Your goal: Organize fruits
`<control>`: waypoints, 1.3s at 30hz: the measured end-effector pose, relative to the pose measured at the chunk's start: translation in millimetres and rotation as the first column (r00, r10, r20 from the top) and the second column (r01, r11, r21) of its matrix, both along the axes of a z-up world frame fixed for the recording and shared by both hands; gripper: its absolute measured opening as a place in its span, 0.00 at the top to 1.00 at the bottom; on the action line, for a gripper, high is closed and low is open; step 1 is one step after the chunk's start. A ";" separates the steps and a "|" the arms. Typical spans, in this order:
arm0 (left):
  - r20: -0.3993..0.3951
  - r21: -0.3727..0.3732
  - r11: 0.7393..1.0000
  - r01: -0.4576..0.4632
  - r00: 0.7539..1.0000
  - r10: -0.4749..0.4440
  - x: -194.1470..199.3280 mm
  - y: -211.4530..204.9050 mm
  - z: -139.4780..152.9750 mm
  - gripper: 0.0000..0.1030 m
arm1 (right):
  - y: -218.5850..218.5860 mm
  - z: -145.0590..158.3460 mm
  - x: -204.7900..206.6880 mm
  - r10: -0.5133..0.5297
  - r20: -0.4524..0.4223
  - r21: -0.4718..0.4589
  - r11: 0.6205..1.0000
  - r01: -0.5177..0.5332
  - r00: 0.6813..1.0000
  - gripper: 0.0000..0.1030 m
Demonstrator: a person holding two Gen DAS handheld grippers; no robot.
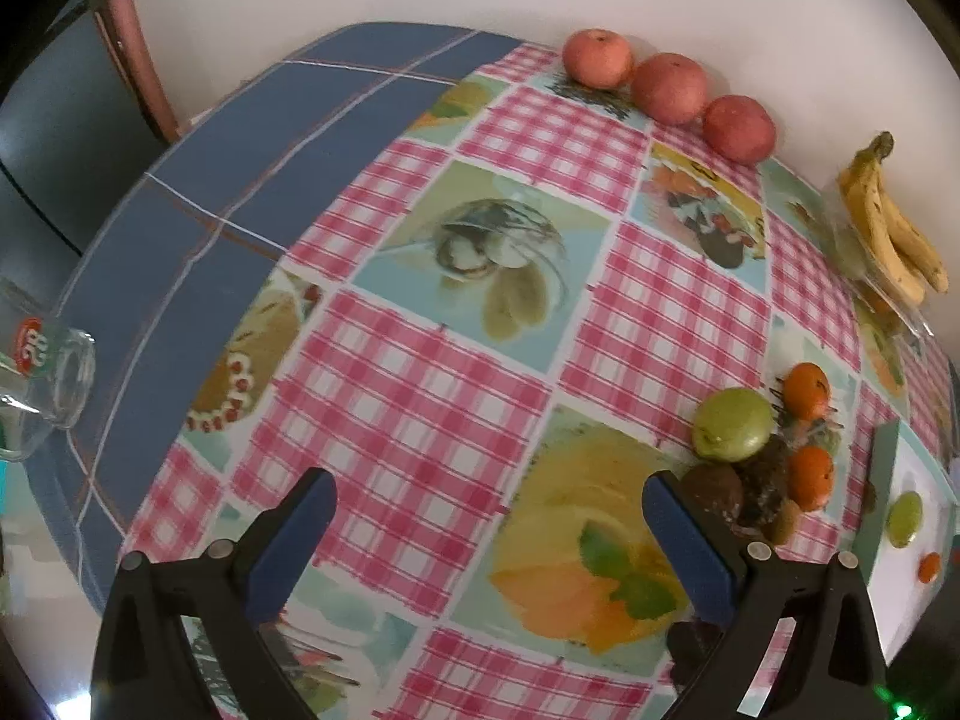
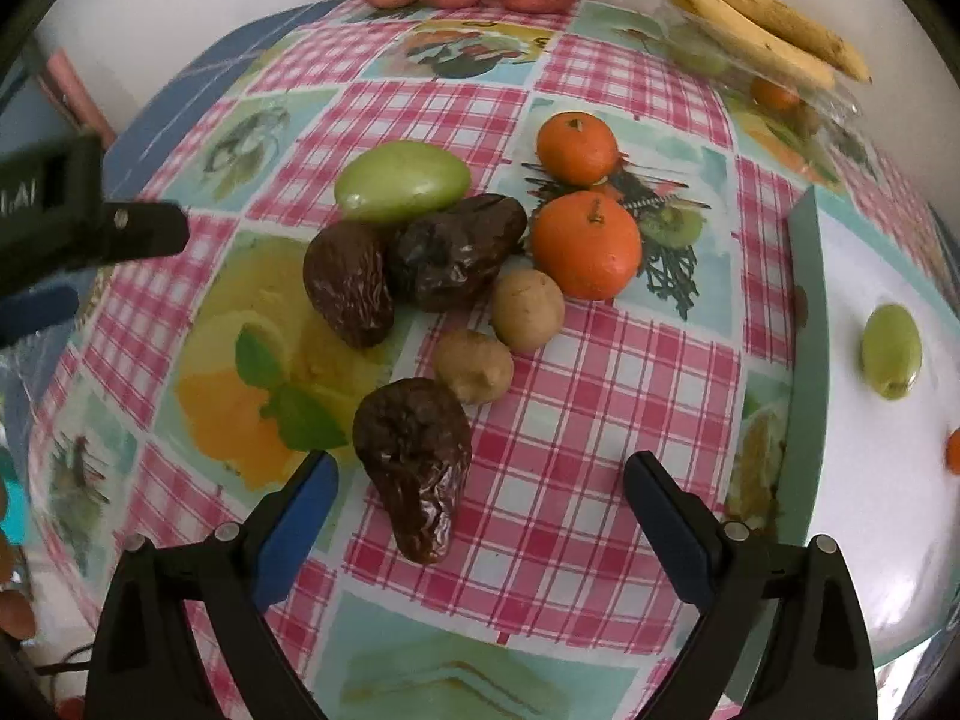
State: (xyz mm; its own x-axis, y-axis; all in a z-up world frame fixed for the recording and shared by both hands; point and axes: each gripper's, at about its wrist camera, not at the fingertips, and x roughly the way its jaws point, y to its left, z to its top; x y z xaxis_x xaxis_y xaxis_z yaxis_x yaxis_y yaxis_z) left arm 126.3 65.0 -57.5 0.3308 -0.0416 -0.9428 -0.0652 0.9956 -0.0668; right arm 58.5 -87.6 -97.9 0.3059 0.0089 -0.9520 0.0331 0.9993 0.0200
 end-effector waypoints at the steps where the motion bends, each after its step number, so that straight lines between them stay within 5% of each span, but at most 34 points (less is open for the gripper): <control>1: -0.002 -0.005 1.000 0.005 1.000 -0.005 0.4 -2.2 0.2 0.00 | 0.1 -0.4 0.1 0.001 0.001 -0.002 1.000 -0.001 1.000 0.07; 5: 0.002 -0.014 1.000 0.017 1.000 -0.017 1.4 -7.4 2.3 0.00 | -6.2 0.1 0.2 -0.020 0.006 0.012 1.000 0.020 1.000 0.08; 11: -0.032 -0.120 0.992 0.023 0.999 -0.027 1.9 -10.9 -1.5 0.00 | -14.6 8.1 -2.9 -0.012 0.023 0.043 0.999 0.011 1.000 0.30; 16: -0.039 -0.134 0.990 0.039 0.998 -0.045 4.8 -19.2 -4.8 0.00 | -14.8 10.5 -5.9 -0.007 0.025 0.061 0.998 0.005 1.000 0.47; 25: -0.063 -0.184 0.978 0.093 0.992 -0.106 10.6 -40.8 -11.8 0.04 | -36.1 16.5 -19.1 0.000 0.016 0.032 0.999 -0.001 1.000 0.59; 31: -0.091 -0.236 0.967 0.096 0.988 -0.121 14.2 -48.8 -23.8 0.24 | -58.1 19.2 -21.7 -0.042 0.013 0.047 0.998 0.041 0.999 0.59; 34: -0.099 -0.287 0.952 0.103 0.986 -0.136 15.0 -53.2 -28.1 0.42 | -63.5 19.7 -20.7 -0.047 0.012 0.053 0.998 0.046 0.999 0.59; 36: -0.102 -0.313 0.943 0.110 0.984 -0.149 14.9 -56.5 -27.4 0.63 | -66.8 21.0 -22.2 -0.045 0.012 0.052 0.998 0.044 0.999 0.59; 39: -0.100 -0.305 0.944 0.124 0.982 -0.162 13.5 -61.1 -24.8 0.64 | -66.1 20.9 -23.8 -0.043 0.012 0.057 0.997 0.042 0.999 0.65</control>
State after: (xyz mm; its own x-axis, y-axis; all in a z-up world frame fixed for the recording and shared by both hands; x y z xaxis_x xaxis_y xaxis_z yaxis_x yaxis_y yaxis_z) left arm 139.8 3.9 -82.4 0.1837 -0.3635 -0.9133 0.0501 0.9314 -0.3606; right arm 34.6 -153.7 -77.0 0.3193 0.0498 -0.9463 0.0750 0.9942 0.0776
